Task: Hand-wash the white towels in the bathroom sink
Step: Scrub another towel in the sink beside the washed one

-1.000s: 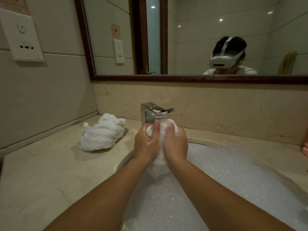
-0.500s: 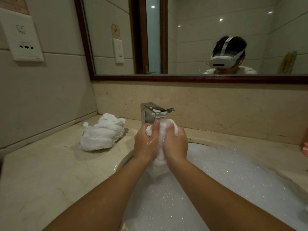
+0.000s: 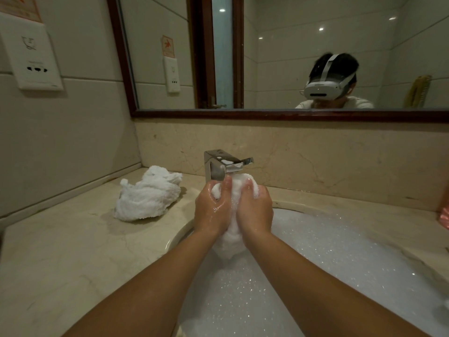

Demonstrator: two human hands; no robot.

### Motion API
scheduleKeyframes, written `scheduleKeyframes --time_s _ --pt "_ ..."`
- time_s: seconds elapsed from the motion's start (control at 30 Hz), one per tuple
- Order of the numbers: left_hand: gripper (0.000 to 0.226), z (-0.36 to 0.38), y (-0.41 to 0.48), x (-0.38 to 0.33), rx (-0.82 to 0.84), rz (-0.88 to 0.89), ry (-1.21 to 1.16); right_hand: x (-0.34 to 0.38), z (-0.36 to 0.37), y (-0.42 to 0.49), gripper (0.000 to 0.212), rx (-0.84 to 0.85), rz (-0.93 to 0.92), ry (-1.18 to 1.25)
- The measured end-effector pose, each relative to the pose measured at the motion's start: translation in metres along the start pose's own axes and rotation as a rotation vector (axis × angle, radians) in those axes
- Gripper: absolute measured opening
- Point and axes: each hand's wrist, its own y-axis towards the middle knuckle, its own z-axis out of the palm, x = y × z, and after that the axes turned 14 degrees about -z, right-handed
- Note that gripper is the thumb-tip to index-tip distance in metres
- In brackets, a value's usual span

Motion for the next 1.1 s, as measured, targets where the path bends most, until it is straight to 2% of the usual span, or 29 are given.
scheduleKeyframes --time_s 0.93,1.1 --pt "0.036 0.0009 0.003 0.0033 0.003 0.004 0.001 0.0026 0.0001 -0.0039 0.04 -0.007 -0.023 0.006" --pt "0.033 0.0023 0.0069 0.0073 0.069 0.01 0.026 0.0009 0.0025 -0.0035 0.041 -0.03 -0.05 -0.024"
